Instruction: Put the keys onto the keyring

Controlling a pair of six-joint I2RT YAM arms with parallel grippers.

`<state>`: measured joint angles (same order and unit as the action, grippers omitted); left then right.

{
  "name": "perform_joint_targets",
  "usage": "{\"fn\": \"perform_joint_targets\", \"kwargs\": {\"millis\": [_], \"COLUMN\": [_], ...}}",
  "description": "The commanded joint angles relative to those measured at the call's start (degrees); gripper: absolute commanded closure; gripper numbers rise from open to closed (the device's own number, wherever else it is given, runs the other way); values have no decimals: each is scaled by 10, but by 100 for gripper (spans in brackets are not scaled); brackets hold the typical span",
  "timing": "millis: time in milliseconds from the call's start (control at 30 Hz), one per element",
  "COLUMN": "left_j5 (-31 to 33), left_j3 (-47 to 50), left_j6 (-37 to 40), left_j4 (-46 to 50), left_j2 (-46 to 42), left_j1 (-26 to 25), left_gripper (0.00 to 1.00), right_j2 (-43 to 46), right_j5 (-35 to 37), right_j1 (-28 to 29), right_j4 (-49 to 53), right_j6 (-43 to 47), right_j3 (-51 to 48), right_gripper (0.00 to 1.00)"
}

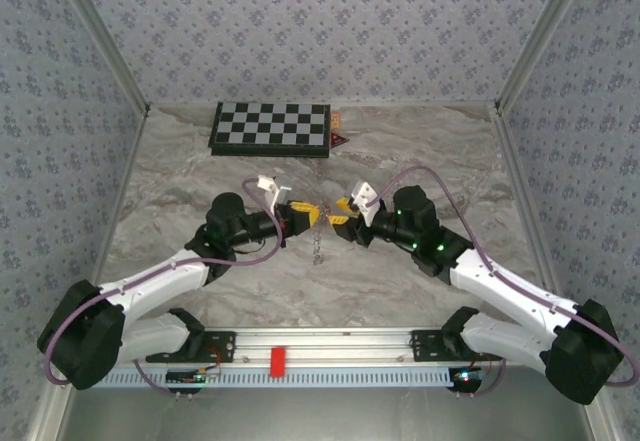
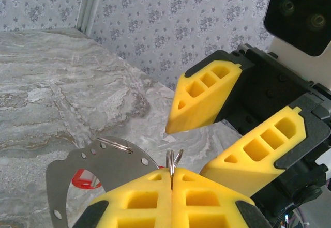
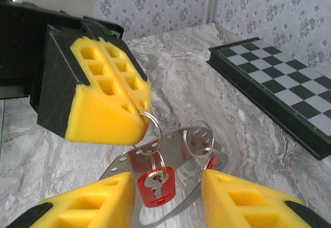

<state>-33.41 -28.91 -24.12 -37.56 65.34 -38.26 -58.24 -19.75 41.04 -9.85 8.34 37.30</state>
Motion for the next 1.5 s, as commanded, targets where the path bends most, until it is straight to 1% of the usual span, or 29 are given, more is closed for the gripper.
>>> {"fn": "perform_joint_targets", "kwargs": {"millis": [0, 200, 267, 333, 533, 567, 967, 1200, 1233, 1267, 1367, 1467], "left_j5": [-10, -15, -17, -17, -12, -11, -13, -14, -12, -12, -8, -4], "left_j3": [-10, -12, -12, -12, -12, -12, -12, -8, -6, -6, -3, 0], "left_j6": [-5, -2, -1, -1, -2, -4, -19, -19, -18, -18, -17, -19], "left_j4": [-35, -32, -30, -29, -29, -30, -50, -51, -51, -51, -52, -58], "left_j2": [-7, -7, -7, -7, -11, -11, -16, -15, -15, -15, -17, -16], "left_j1": [-3, -5, -5, -6, -6, -6, -7, -8, -8, -8, -8, -8], "left_gripper": [100, 100, 100, 100, 100, 100, 100, 100, 100, 100, 100, 100], "right_j2": [-6, -19, -22, -24, -26, -26, -55, -62, -60, -58, -44, -28], "right_j5": [-10, -18, -22, -26, -37, -37, -29, -21, -18, -14, -21, -45], "right_j1": [4, 6, 7, 7, 10, 11, 36, 39, 38, 38, 27, 5], "right_j4": [-26, -23, -24, -25, -20, -19, -3, -13, -14, -16, -32, -59], "right_j6": [-2, 6, 8, 10, 13, 14, 21, 17, 15, 11, -10, -43], "right_j3": [2, 10, 13, 15, 15, 15, 15, 17, 17, 15, 4, -13], "right_gripper": [62, 65, 68, 74, 99, 100, 100, 100, 96, 89, 87, 85]}}
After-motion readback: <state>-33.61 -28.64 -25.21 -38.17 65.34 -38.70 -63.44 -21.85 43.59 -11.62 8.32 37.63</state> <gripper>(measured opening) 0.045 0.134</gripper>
